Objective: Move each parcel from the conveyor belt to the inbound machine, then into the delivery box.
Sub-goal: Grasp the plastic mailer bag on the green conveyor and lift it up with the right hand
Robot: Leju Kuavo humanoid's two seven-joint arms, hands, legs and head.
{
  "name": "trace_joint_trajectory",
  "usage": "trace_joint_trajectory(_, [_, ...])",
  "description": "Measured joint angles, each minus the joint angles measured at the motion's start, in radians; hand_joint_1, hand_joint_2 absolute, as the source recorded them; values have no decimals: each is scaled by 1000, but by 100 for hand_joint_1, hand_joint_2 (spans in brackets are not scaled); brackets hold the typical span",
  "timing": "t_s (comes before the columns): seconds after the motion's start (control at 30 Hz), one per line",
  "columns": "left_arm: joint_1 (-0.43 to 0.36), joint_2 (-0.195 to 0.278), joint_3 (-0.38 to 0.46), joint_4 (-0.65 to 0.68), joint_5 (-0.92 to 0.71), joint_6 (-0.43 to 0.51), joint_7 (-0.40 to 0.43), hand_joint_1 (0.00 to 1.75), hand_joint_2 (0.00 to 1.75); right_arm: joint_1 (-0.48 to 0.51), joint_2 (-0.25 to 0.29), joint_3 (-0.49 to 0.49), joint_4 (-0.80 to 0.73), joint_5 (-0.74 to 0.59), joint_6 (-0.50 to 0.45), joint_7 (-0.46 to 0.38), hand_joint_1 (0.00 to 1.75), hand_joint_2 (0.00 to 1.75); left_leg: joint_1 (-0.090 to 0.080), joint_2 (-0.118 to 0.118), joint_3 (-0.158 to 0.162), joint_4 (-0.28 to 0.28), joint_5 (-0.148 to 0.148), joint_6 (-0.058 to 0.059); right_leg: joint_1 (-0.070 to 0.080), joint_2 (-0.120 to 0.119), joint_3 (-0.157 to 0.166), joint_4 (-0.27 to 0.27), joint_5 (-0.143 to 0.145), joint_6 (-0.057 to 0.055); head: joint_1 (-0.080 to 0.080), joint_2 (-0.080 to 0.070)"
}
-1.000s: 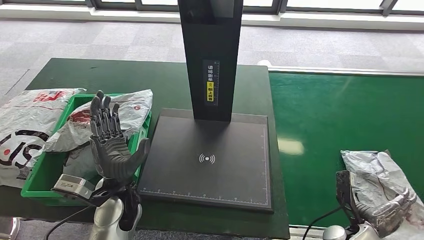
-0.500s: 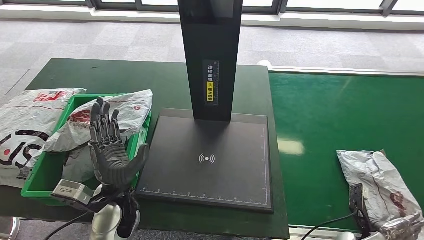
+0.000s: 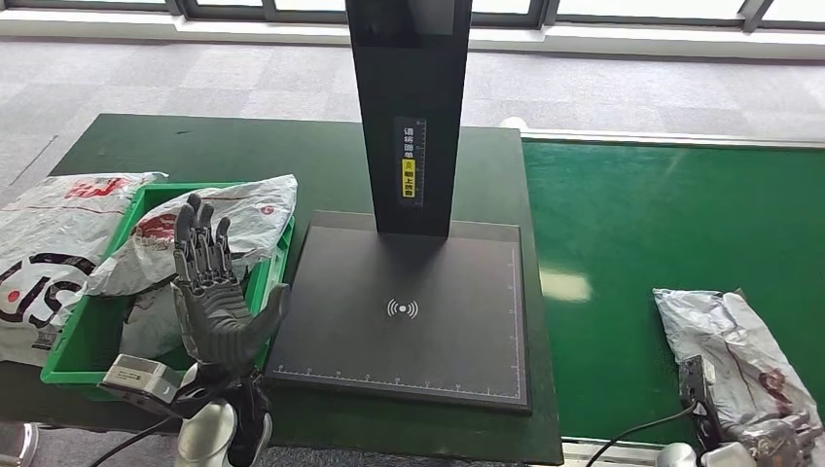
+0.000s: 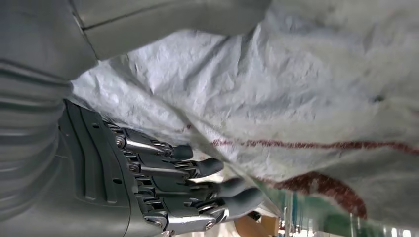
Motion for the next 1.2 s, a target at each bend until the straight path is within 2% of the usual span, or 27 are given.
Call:
trace_joint_trajectory(0.17, [1, 0, 0, -5, 0, 3, 1, 0, 175, -35, -21, 15, 89, 1, 0, -7, 175, 175, 0, 0, 1, 0, 0, 0, 0, 0, 1, 0, 0, 0, 0, 0])
trace_joint_trajectory(0.43, [11, 0, 0, -8, -1, 3, 1, 0, 175, -58, -40, 30, 146, 4, -6, -8, 175, 175, 0, 1, 2, 0, 0, 0, 0, 1, 1, 0, 0, 0, 0, 0])
trace_joint_trajectory(0.6, [17, 0, 0, -14, -5, 5, 2, 0, 175, -63, -44, 36, 155, 4, -7, -27, 175, 175, 0, 1, 3, 0, 0, 0, 1, 2, 2, 0, 0, 0, 0, 0])
trace_joint_trajectory(0.77, [17, 0, 0, -16, -8, 12, 2, 0, 175, -45, -26, 41, 102, 3, -6, -87, 175, 175, 1, 1, 2, 0, 0, 0, 1, 2, 2, 0, 0, 0, 0, 0])
trace_joint_trajectory(0.87, [17, 0, 0, -16, -11, 19, 2, 0, 175, -5, 22, 46, -18, -16, -5, -191, 175, 175, 1, 1, 2, 0, 0, 0, 0, 1, 2, 0, 0, 0, 0, 0])
trace_joint_trajectory(1.0, [17, 0, 0, -12, -18, 22, -3, 0, 175, 66, 144, 78, -309, -48, -5, -375, 175, 175, 1, 0, 2, 0, 0, 0, 1, 1, 0, 1, 0, -1, 0, 0])
trace_joint_trajectory(1.2, [17, 0, 0, -7, -19, 25, -9, 0, 175, 130, 275, 140, -631, -59, -5, -468, 175, 175, 1, 0, 1, 0, 0, 0, 0, 0, 0, 1, -1, -1, 0, 0])
